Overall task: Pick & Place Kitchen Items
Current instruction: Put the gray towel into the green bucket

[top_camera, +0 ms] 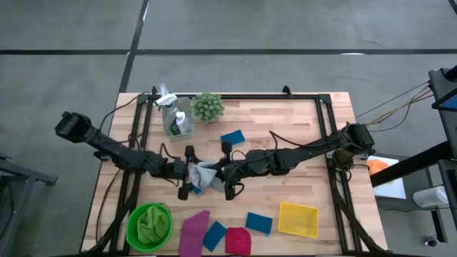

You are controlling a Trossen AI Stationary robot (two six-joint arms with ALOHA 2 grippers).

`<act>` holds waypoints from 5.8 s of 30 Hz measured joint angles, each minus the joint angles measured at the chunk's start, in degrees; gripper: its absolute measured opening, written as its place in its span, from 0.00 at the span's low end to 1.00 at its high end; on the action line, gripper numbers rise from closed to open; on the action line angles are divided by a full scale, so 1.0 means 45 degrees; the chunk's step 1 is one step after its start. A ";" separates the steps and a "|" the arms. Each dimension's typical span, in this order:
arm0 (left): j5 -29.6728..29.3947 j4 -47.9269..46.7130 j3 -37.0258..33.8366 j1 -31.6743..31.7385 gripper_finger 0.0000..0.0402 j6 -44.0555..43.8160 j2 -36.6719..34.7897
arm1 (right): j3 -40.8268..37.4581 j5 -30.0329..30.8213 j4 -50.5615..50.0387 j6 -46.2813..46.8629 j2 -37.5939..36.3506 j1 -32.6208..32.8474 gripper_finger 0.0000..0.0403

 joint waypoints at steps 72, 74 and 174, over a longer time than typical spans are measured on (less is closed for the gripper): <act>-0.1144 -1.9224 0.8283 -1.0033 0.00 -0.7212 -0.1252 | -1.0414 -0.0417 0.8128 0.2551 -0.5935 0.1613 0.72; -0.1144 -1.9143 0.7826 -1.0014 0.00 -0.7812 -0.1013 | -1.0416 -0.0422 0.8113 0.2555 -0.5935 0.1652 0.72; 0.0658 -2.1233 0.5732 -0.9703 0.70 -1.3233 -0.2828 | -1.0409 -0.0286 0.6987 0.2982 -0.5926 0.1705 0.72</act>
